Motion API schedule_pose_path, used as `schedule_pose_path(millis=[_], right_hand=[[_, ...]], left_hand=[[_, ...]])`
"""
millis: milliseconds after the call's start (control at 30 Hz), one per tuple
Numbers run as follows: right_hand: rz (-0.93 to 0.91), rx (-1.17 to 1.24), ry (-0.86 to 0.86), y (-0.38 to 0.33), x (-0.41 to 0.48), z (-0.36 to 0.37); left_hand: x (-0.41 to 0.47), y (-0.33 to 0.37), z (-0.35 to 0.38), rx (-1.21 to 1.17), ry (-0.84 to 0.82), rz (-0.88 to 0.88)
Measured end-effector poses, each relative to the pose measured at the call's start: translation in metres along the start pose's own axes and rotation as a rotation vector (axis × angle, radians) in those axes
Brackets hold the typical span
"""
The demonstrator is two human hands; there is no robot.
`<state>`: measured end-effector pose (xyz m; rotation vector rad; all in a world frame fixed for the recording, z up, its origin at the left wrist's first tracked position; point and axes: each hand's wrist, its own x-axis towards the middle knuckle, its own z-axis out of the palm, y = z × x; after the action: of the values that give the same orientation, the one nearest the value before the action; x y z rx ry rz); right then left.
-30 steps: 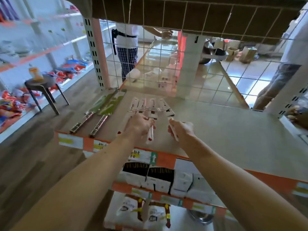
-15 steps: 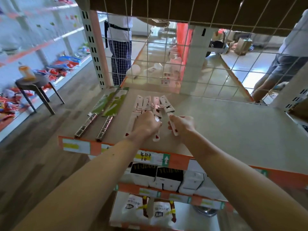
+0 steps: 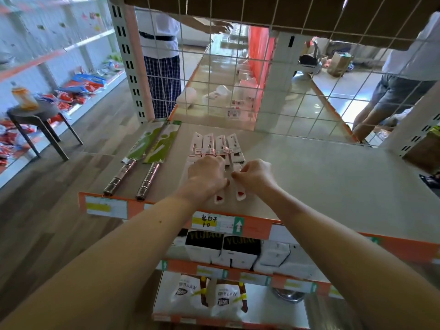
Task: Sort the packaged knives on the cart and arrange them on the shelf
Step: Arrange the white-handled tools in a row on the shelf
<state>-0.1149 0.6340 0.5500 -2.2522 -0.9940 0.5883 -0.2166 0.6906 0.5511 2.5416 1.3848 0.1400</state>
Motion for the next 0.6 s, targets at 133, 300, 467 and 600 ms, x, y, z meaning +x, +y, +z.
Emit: schedule_pose_path(millis=[133,300,467,600], right_hand=[[-0.039,-0.042,-0.013,-0.003,-0.003,0.002],[-0.037,-0.056,-0.009,-0.001,-0.005,0.001],[-0.065,-0.101,-0.013,0.002,-0.011,0.002],[-0.072,-0.068,-0.028,0.000,-0.014,0.003]], left_hand=[[-0.004,-0.003,-0.002,0.023,0.010,0.011],[-0.009,-0.005,-0.002,0.028,0.044,0.026],[-0.010,-0.006,-0.003,0.031,0.055,0.020],[-0.012,-0.006,-0.003,0.022,0.071,0.017]])
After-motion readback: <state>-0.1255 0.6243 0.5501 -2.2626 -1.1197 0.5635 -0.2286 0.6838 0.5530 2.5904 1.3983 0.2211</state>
